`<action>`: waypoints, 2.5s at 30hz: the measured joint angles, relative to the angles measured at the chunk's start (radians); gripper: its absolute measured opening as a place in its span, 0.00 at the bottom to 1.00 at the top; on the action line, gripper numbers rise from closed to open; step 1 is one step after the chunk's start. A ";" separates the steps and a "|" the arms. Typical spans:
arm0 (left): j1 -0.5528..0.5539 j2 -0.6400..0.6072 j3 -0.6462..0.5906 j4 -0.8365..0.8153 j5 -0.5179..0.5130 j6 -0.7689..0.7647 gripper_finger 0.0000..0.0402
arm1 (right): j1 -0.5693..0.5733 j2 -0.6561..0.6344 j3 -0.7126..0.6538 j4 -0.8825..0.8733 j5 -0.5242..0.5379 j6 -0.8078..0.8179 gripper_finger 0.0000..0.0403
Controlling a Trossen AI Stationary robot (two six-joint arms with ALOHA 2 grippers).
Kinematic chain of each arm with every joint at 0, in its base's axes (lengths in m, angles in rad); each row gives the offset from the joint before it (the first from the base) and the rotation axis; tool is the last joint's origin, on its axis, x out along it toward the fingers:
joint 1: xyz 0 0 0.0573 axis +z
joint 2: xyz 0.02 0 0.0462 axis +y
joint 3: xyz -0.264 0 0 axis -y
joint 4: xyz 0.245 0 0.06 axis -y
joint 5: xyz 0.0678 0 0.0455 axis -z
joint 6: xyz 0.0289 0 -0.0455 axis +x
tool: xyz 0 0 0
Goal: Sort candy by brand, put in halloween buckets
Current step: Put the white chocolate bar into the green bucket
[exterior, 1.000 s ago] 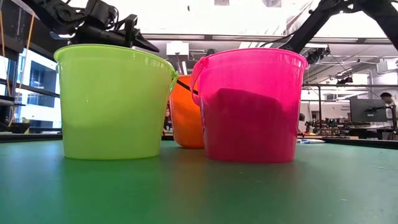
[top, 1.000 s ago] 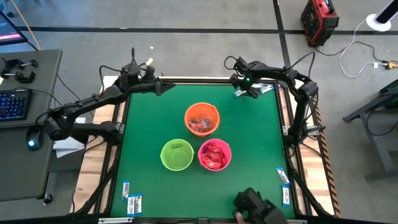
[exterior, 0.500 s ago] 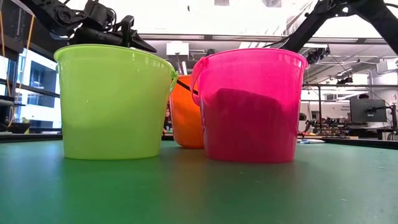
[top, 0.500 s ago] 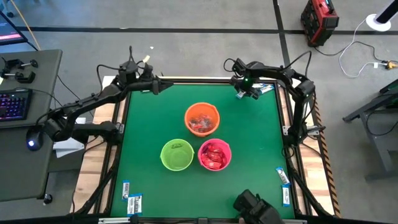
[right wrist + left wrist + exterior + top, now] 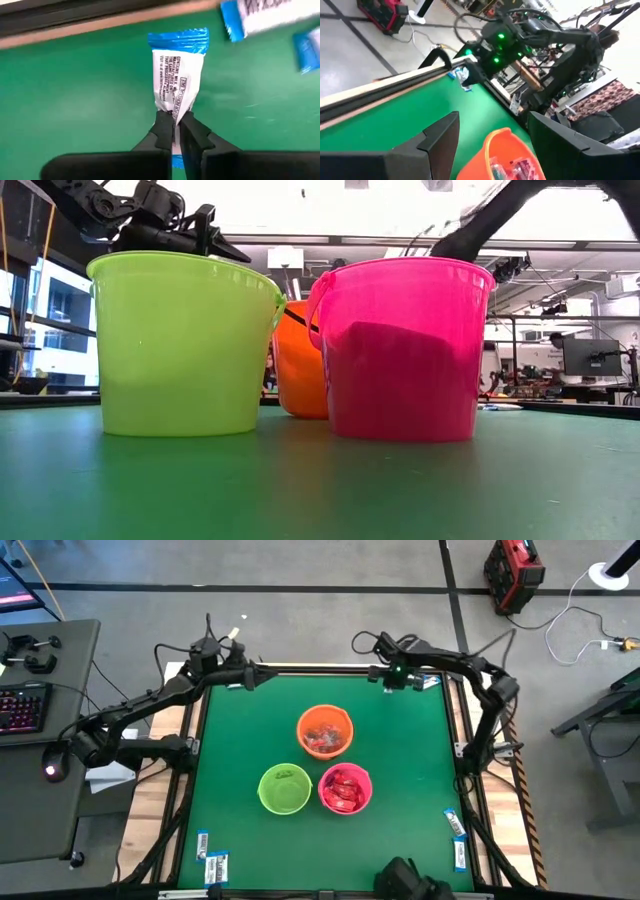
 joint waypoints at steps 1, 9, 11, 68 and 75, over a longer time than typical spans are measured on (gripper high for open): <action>0.000 0.000 0.000 0.013 -0.001 -0.009 0.56 | 0.013 -0.025 0.000 -0.002 0.007 -0.036 0.01; 0.000 0.000 0.000 0.058 -0.009 -0.013 0.56 | 0.187 -0.260 0.000 0.119 -0.116 -0.338 0.00; -0.001 0.000 0.000 0.058 -0.010 -0.017 0.56 | 0.252 -0.297 0.001 0.199 -0.223 -0.405 0.00; -1.116 0.016 0.499 -1.138 -0.615 0.031 0.56 | 0.925 -0.622 0.002 0.007 0.252 -0.404 0.58; -1.433 0.179 0.480 -1.350 -0.523 -0.259 0.56 | 0.950 -0.633 0.002 -0.050 0.306 -0.401 0.58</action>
